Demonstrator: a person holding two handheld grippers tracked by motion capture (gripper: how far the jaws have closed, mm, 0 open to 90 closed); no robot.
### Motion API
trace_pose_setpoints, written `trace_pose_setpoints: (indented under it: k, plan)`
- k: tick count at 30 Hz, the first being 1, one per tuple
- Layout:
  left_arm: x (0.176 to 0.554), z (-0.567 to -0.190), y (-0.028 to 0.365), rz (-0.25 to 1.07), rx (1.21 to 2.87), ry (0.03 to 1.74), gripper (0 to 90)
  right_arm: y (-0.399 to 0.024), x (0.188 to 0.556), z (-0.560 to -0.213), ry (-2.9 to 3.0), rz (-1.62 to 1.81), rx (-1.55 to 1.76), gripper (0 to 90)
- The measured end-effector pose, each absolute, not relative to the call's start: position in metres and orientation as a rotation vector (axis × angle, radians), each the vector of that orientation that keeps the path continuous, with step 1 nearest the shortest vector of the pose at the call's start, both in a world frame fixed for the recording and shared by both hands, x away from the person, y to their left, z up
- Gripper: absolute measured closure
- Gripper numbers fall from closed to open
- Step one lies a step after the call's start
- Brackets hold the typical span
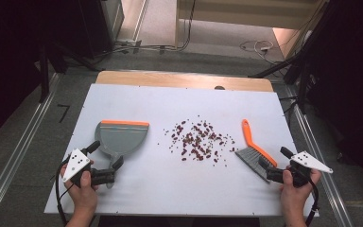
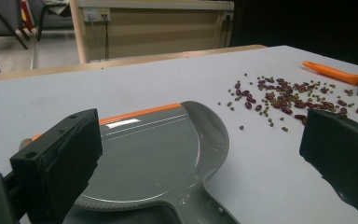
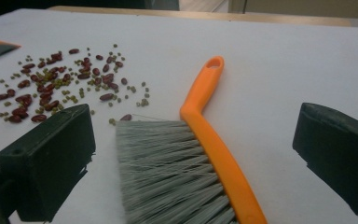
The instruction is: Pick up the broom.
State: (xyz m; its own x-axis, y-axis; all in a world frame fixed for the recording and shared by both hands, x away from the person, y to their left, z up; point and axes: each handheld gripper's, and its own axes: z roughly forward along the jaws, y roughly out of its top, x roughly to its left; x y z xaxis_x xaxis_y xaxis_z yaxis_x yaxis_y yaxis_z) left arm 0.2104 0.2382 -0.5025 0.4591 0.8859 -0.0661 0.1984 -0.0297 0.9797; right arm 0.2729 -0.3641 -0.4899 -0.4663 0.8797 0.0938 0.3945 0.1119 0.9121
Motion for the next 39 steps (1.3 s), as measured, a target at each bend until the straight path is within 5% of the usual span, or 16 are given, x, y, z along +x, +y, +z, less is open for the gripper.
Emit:
trace_pose_setpoints:
  k: [17, 24, 35, 39]
  plan:
    - [0.211, -0.504, 0.236, 0.736, 1.546, 0.980, 0.0, -0.348, 0.295, -0.451, 2.035, 1.358, 1.294, 5.6]
    - [0.211, -0.503, 0.234, 0.737, 1.562, 0.964, 0.0, -0.333, 0.322, -0.436, 2.091, 1.171, 1.405, 34.9]
    - [0.212, -0.503, 0.233, 0.736, 1.576, 0.958, 0.0, -0.306, 0.372, -0.453, 2.202, 0.854, 1.516, 52.8]
    - [0.212, -0.504, 0.232, 0.737, 1.576, 0.958, 0.0, -0.301, 0.388, -0.458, 2.206, 0.799, 1.665, 52.9]
